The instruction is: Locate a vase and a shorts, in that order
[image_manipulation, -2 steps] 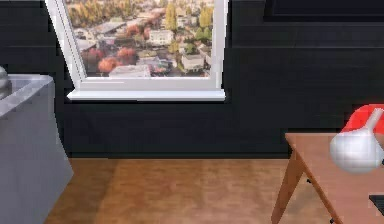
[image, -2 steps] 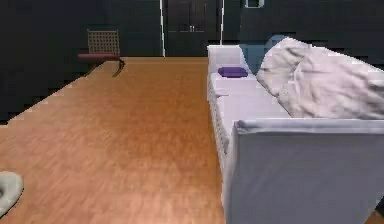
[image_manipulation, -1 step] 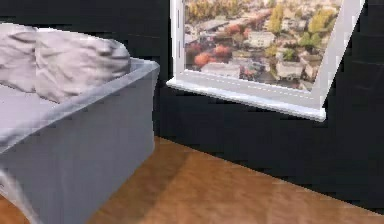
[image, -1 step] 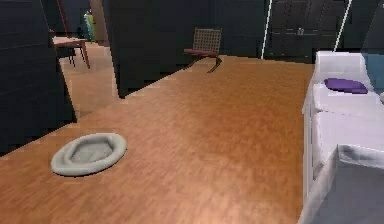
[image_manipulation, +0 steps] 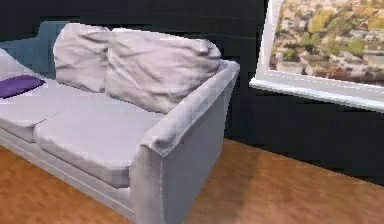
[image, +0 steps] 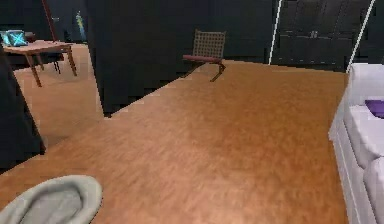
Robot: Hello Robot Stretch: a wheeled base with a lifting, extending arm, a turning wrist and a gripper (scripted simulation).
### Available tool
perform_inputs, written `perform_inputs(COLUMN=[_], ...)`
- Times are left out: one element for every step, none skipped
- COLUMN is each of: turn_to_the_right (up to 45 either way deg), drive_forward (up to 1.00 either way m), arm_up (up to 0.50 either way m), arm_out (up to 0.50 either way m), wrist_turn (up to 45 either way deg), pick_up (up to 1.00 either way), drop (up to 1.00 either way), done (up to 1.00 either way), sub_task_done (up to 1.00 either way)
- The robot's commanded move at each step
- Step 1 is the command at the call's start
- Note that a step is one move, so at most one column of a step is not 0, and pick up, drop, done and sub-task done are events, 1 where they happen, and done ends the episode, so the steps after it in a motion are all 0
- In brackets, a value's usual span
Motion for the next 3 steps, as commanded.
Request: perform_inputs(turn_to_the_right=[9.0, 3.0, 0.0], drive_forward=[0.0, 0.0, 1.0], arm_up=[0.0, 0.0, 0.0], arm_out=[0.0, 0.0, 0.0], wrist_turn=[0.0, 0.0, 0.0], pick_up=[0.0, 0.0, 0.0], drop=[0.0, 0.0, 0.0], done=[0.0, 0.0, 0.0], sub_task_done=[0.0, 0.0, 0.0])
